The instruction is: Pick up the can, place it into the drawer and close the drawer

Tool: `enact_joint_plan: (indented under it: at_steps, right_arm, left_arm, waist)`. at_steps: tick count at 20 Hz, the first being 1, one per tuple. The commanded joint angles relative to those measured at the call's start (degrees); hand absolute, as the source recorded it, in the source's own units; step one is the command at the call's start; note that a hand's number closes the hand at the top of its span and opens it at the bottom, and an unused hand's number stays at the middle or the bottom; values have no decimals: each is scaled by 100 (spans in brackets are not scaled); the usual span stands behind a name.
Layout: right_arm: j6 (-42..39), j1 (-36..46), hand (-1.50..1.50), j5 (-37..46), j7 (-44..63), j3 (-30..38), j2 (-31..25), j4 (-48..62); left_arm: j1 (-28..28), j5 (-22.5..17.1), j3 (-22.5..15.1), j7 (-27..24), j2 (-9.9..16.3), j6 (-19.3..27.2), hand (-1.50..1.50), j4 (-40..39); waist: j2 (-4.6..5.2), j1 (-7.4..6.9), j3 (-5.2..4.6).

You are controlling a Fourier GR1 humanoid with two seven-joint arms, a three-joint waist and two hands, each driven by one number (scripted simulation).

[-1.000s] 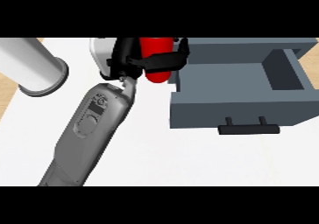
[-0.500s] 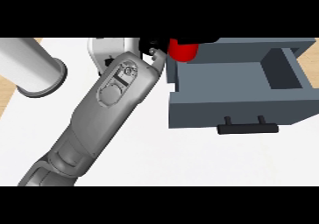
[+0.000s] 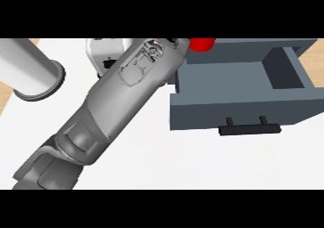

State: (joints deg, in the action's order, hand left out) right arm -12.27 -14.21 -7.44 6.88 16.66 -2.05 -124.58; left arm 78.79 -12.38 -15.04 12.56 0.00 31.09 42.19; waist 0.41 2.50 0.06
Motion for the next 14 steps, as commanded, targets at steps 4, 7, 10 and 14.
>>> enact_joint_plan:
  at_steps: [4,7,10,14]
  right_arm:
    - [56,270,-150,168,114,-127,-35,36]
    - [187,467,-150,295,75,-187,38,166]
    - [-35,129,-150,150,-202,-69,39,223]
    - [198,581,-150,576,53,-418,83,331]
  left_arm:
    - [686,-482,-246,-396,0,95,150,-1087]
    - [748,-806,-617,-340,0,212,150,-1132]
    - [739,-1055,-656,-453,0,124,150,-1293]
    - [625,-1037,-854,-918,0,96,150,-1689]
  waist:
    - [47,117,4]
    - [45,148,6]
    - [38,164,8]
    - [83,169,5]
